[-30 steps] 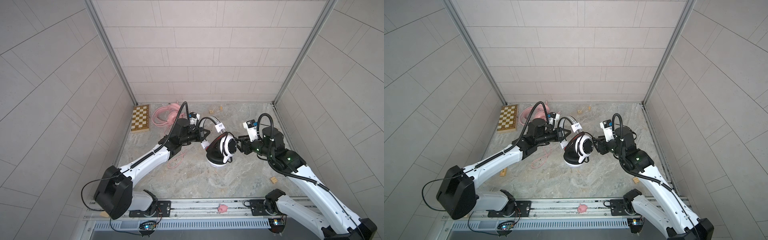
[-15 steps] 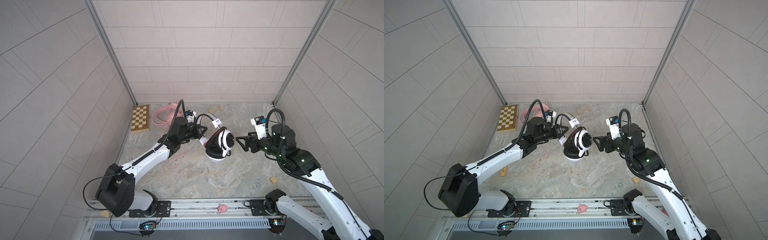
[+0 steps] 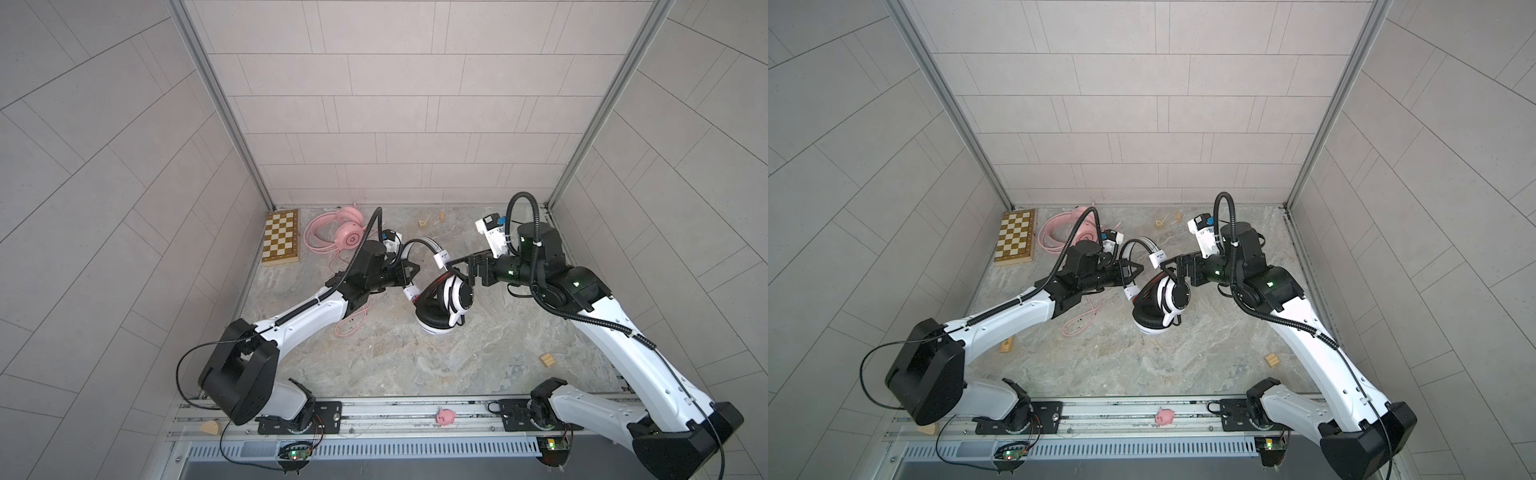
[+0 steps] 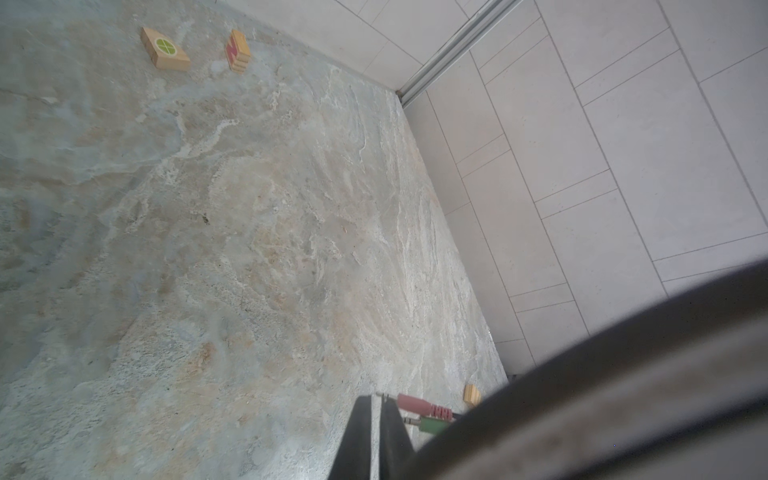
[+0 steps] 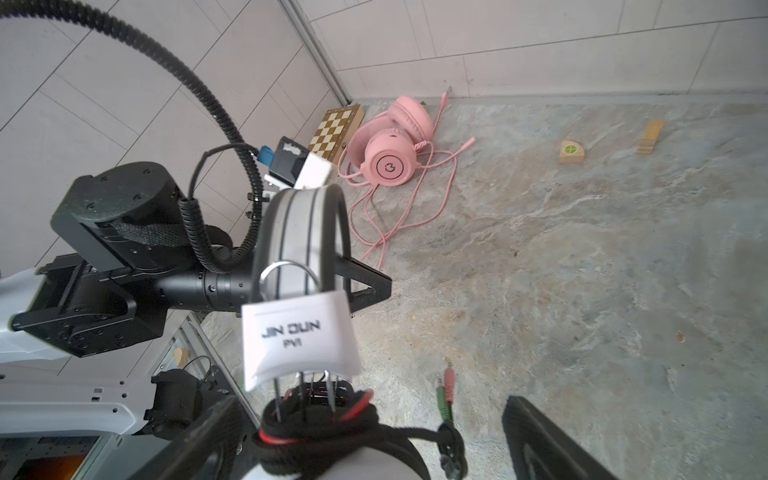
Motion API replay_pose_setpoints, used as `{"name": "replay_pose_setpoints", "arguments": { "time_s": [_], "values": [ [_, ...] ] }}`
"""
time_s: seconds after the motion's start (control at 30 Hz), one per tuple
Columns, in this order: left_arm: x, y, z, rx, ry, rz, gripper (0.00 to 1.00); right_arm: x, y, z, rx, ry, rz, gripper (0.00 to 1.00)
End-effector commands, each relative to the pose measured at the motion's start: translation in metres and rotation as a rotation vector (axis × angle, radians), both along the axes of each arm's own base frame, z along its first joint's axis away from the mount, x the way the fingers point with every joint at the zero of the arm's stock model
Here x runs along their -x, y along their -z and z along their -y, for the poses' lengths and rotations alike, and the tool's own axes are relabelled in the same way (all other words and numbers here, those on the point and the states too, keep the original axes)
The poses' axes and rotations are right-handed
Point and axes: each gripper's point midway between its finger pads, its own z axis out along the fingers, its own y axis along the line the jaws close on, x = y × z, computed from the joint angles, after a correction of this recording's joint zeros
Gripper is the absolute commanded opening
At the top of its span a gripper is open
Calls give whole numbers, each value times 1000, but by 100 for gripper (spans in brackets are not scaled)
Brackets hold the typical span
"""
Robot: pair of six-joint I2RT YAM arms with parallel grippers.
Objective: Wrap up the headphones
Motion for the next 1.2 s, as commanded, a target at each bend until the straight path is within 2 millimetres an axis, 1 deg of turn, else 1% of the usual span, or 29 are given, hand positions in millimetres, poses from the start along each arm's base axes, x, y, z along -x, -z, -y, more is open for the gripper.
{"name": "replay_pose_setpoints", "arguments": {
  "time_s": [0.0,0.1,0.17,0.3,0.37,0.4,0.47,0.53,0.67,0.83,0.9,0.93,0.97,1.07,1.17],
  "values": [
    [-6,-22,8,33,9,55,0,13,-9,-11,12,-50,9,99],
    [-8,-20,8,24,1,53,0,18,5,-15,43,-60,-28,97],
    [-8,-20,8,25,0,52,0,19,15,-14,65,-57,-49,96],
    [-7,-20,9,24,5,53,0,15,35,0,148,4,-63,96],
    [-6,-20,8,22,5,52,0,13,39,5,177,22,-64,96],
    [-5,-20,9,22,6,53,0,14,42,4,181,16,-71,96],
    [-3,-19,11,16,11,54,0,15,43,-5,149,-18,-91,94],
    [-1,-17,15,9,22,55,0,16,42,-17,115,-53,-100,91],
    [1,-11,23,-1,41,43,0,16,48,-31,122,-85,-112,83],
    [0,-12,20,-32,34,54,0,23,61,-37,135,-120,-163,66],
    [-1,-11,18,-50,31,61,0,26,64,-35,138,-119,-173,53],
    [-1,-11,17,-56,30,61,0,27,64,-35,140,-119,-175,48],
    [-2,-10,17,-60,27,63,0,28,63,-34,138,-118,-175,45],
    [-3,-7,18,-65,27,55,0,30,64,-36,122,-128,-186,29],
    [-3,-4,18,-67,31,45,0,29,69,-38,116,-128,-199,18]
  ]
}}
